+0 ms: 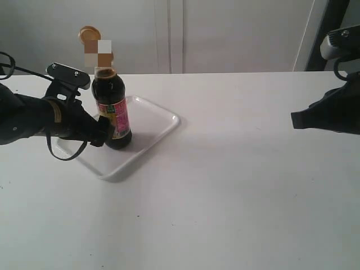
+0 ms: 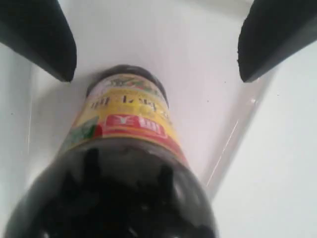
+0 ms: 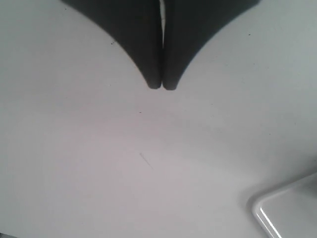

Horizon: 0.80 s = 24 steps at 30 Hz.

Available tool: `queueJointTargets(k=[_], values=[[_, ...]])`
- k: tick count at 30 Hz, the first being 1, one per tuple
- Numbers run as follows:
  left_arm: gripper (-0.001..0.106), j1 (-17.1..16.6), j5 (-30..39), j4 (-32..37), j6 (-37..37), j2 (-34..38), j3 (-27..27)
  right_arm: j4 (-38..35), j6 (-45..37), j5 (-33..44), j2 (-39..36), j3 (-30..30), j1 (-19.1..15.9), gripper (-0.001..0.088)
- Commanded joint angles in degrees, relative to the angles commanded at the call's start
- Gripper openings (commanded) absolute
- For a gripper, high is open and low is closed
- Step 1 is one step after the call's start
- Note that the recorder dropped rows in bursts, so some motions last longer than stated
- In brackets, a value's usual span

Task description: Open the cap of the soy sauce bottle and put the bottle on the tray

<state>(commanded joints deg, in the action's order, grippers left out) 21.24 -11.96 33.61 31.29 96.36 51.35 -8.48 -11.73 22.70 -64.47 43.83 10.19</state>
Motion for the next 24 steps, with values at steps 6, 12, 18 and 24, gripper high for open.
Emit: queueJointTargets(k=[6, 12, 18, 24], values=[[0.089, 0.0, 6.9, 0.1, 0.0, -2.2, -2.0, 0.0, 0.0, 0.0, 0.0, 0.0, 0.0, 0.0000], [0.074, 0.0, 21.0, 0.1, -0.2, -5.9, -2.1, 0.2, 0.0, 0.1, -0.4, 0.0, 0.0, 0.0000], [0.014, 0.0, 32.9, -0.2, -7.2, -12.3, -2.1, 2.2, 0.0, 10.7, -0.6, 1.0, 0.0, 0.0000], [0.000, 0.0, 45.3, -9.5, -17.1, -16.4, -2.0, 7.3, 1.4, 24.8, -2.8, 2.9, -0.2, 0.0000]])
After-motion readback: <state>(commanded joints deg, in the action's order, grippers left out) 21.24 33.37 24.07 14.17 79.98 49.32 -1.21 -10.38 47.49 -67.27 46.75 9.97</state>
